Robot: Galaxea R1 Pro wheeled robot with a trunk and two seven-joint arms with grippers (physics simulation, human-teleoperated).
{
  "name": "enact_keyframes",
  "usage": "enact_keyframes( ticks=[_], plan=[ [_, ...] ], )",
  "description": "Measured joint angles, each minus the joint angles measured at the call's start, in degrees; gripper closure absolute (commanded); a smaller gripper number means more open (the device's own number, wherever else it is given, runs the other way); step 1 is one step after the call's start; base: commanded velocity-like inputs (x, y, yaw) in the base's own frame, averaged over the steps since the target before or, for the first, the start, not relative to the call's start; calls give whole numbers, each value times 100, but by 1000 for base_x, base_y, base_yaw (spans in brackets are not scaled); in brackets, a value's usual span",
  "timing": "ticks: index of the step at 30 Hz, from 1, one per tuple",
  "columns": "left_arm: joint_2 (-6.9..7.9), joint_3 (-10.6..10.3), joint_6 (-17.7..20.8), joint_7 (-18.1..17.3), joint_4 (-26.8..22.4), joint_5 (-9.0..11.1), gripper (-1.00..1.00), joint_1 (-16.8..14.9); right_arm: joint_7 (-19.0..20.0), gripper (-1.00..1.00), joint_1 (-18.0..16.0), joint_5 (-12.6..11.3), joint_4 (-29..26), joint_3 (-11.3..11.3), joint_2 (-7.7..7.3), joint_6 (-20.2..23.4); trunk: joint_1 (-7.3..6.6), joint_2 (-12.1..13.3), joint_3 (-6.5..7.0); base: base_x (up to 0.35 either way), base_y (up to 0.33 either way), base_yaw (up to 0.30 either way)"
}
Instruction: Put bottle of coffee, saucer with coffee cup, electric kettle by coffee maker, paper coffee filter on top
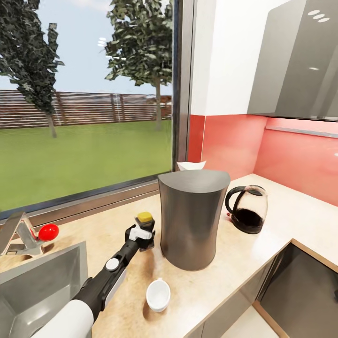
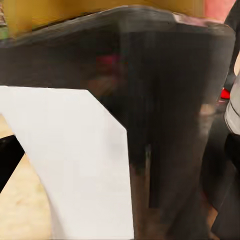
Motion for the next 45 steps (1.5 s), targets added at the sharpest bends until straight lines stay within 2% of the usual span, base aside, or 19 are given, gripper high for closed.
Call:
enact_keyframes(
  ticks=[29,45],
  plan=[
    [9,-1,-136,10,-6,8,-100,17,0,-100,0,0,0,0,0,-6,0,0,0,-3,0,0],
    [22,12,-290,10,-58,7,-100,122,0,-100,0,0,0,0,0,-6,4,0,0,-320,16,0]
  ],
)
